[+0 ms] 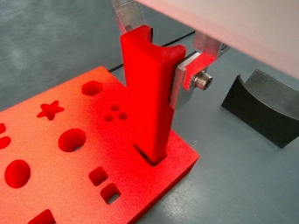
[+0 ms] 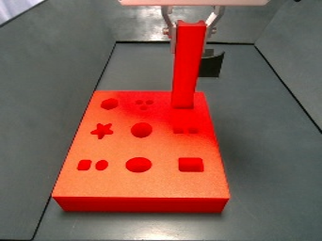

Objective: Pick up the arch object. Move up. Place the arch object on the fixture. Regrasp the arch object. Rotate the arch object. Move to above the board. Insert the arch object.
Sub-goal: Insert the arch object.

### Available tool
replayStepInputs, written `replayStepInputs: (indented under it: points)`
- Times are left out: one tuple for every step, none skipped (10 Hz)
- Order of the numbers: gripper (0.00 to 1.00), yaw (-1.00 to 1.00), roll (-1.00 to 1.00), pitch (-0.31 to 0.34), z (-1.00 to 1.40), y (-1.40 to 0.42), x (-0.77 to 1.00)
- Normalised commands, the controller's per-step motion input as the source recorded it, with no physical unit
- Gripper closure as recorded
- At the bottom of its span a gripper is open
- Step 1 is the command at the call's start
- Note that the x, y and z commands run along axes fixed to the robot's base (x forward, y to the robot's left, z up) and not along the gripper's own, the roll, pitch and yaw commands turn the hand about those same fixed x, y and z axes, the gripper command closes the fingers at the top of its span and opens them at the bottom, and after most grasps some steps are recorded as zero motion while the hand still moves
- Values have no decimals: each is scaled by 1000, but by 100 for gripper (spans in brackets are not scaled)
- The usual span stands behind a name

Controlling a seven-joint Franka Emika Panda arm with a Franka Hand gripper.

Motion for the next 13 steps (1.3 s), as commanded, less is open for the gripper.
replayStepInputs:
  points:
    - [100, 0, -3, 0, -206, -11, 149]
    - [100, 0, -37, 0, -194, -46, 209]
    - [100, -23, -59, -11, -160, -77, 200]
    - [100, -69, -60, -16, -183, -37, 171]
    - [100, -71, -47, -33, -231, 0, 103]
    - [100, -37, -24, -36, -271, 0, 60]
    - [100, -23, 0, -47, -374, 0, 34]
    - [100, -14, 0, -44, -443, 0, 40]
    - [100, 0, 21, -39, -449, 0, 26]
    - [100, 0, 53, -56, -471, 0, 6]
    - [100, 0, 84, -69, -497, 0, 0]
    - [100, 0, 89, -56, -443, 0, 0]
    - [100, 0, 56, -6, -311, 0, 14]
